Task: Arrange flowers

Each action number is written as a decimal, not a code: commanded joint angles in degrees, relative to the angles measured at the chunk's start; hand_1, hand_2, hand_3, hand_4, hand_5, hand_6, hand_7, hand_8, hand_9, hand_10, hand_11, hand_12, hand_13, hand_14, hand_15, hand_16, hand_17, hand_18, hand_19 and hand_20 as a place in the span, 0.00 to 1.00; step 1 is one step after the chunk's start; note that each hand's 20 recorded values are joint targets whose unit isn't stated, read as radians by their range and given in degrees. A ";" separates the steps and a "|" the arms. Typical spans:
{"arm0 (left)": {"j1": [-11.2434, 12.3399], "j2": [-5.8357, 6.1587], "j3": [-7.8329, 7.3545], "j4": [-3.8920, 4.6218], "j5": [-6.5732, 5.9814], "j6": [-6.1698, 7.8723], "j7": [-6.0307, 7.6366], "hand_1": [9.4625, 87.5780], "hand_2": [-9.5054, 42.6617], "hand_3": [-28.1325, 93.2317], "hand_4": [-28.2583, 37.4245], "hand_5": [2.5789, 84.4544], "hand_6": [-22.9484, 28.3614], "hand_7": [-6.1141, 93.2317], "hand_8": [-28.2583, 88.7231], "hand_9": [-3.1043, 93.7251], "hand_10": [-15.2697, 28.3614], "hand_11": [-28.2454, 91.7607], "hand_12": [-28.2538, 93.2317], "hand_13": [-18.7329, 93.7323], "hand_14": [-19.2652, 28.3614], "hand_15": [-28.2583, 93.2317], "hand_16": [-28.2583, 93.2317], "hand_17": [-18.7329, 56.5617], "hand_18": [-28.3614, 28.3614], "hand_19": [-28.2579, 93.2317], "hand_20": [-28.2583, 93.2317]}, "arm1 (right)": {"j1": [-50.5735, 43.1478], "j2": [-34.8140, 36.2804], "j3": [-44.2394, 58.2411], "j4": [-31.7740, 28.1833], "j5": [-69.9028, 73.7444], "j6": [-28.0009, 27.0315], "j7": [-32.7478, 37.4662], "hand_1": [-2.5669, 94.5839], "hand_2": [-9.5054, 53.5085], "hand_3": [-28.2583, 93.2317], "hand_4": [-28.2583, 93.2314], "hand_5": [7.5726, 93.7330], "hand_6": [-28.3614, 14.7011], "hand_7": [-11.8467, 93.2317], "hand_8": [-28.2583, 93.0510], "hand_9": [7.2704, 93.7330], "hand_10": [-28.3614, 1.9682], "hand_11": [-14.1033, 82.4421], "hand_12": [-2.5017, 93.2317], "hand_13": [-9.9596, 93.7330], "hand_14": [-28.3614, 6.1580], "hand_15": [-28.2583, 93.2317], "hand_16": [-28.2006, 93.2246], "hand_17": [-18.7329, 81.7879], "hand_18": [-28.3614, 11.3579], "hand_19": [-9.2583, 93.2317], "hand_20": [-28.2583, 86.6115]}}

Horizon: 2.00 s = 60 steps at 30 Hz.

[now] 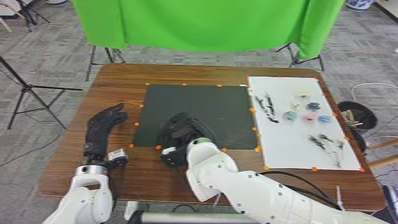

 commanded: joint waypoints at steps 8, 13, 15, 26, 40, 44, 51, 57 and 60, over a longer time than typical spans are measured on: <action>0.60 -1.21 0.61 0.83 -0.03 -0.51 -0.98 0.17 0.37 0.87 0.00 0.59 0.44 0.24 0.17 0.57 0.65 0.42 0.34 0.54 0.74 0.44 0.22 0.42 0.69 0.28 0.40 | -0.12 -0.58 0.12 0.34 -1.33 -0.96 0.41 0.63 0.00 0.75 0.25 0.69 0.55 0.65 0.23 0.98 0.52 0.29 0.49 1.00 0.76 0.60 0.45 0.95 0.65 0.75 0.66; 0.61 -1.12 0.63 0.74 0.10 -0.58 -1.13 0.17 0.35 0.87 0.00 0.59 0.44 0.24 0.17 0.57 0.65 0.42 0.34 0.54 0.74 0.45 0.22 0.42 0.69 0.28 0.40 | 0.17 -0.47 0.27 0.17 -0.86 -0.64 0.41 0.62 0.00 0.75 0.25 0.69 0.55 0.64 0.23 0.98 0.51 0.29 0.49 1.00 0.75 0.59 0.46 0.95 0.64 0.74 0.67; 0.83 -1.14 0.58 0.60 0.01 -0.48 -0.97 0.17 0.34 0.87 0.00 0.59 0.44 0.24 0.17 0.57 0.65 0.42 0.34 0.54 0.74 0.45 0.22 0.42 0.69 0.28 0.40 | 0.39 -0.24 0.25 0.06 -1.07 -0.72 0.06 0.62 0.00 0.75 0.25 0.69 0.55 0.64 0.23 0.97 0.51 0.29 0.49 1.00 0.75 0.59 0.46 0.95 0.64 0.74 0.67; 3.83 -0.50 -2.42 -1.64 -0.51 1.05 -0.75 0.17 0.33 0.87 0.00 0.59 0.45 0.24 0.17 0.57 0.65 0.42 0.34 0.55 0.74 0.45 0.22 0.42 0.69 0.28 0.40 | 5.59 6.04 1.19 -5.89 -2.90 -3.98 -2.28 0.57 0.00 0.74 0.26 0.68 0.55 0.63 0.24 0.94 0.48 0.34 0.44 1.00 0.73 0.58 0.47 0.95 0.61 0.73 0.68; 6.54 0.69 -4.99 -3.63 -0.50 1.93 -0.82 0.17 0.31 0.87 0.00 0.59 0.45 0.24 0.17 0.57 0.65 0.42 0.34 0.55 0.74 0.45 0.22 0.42 0.69 0.27 0.40 | 9.39 16.64 7.75 -17.84 -1.06 -7.58 -3.72 0.55 0.00 0.73 0.26 0.68 0.53 0.61 0.26 0.92 0.46 0.38 0.40 1.00 0.73 0.57 0.48 0.94 0.61 0.74 0.67; 7.33 0.89 -5.76 -4.25 -0.52 2.35 -0.85 0.17 0.31 0.87 0.00 0.58 0.45 0.24 0.17 0.57 0.65 0.42 0.34 0.55 0.74 0.45 0.22 0.42 0.69 0.27 0.40 | 8.98 21.01 12.34 -21.36 -0.96 -8.88 -4.81 0.55 0.00 0.73 0.26 0.68 0.53 0.60 0.26 0.91 0.45 0.39 0.39 1.00 0.72 0.57 0.48 0.94 0.61 0.74 0.67; 7.54 0.91 -6.19 -4.55 -0.16 2.41 -0.77 0.17 0.29 0.88 0.00 0.59 0.45 0.24 0.17 0.57 0.65 0.42 0.34 0.55 0.74 0.45 0.22 0.42 0.69 0.27 0.40 | -2.06 31.73 28.32 -28.53 -12.36 -11.95 -5.60 0.54 0.00 0.72 0.26 0.68 0.54 0.56 0.27 0.89 0.46 0.39 0.38 0.98 0.71 0.56 0.49 0.92 0.59 0.75 0.66; 8.22 1.08 -8.10 -6.27 -2.14 2.64 0.61 0.19 0.22 0.87 0.00 0.59 0.45 0.24 0.17 0.57 0.65 0.42 0.34 0.55 0.74 0.45 0.22 0.42 0.69 0.27 0.40 | -21.05 39.57 47.13 -31.73 -16.74 -17.06 -4.38 0.50 0.00 0.75 0.21 0.64 0.60 0.48 0.28 0.72 0.42 0.38 0.28 0.81 0.56 0.57 0.47 0.72 0.40 0.80 0.54; 8.53 1.40 -9.16 -7.62 -4.81 2.49 1.32 0.20 0.20 0.87 0.00 0.59 0.45 0.24 0.17 0.57 0.65 0.42 0.34 0.55 0.74 0.45 0.22 0.42 0.70 0.27 0.40 | -30.67 40.86 54.92 -31.99 -20.65 -18.62 -3.32 0.43 0.00 0.81 0.16 0.62 0.62 0.44 0.17 0.63 0.39 0.35 0.27 0.69 0.44 0.56 0.44 0.57 0.30 0.70 0.55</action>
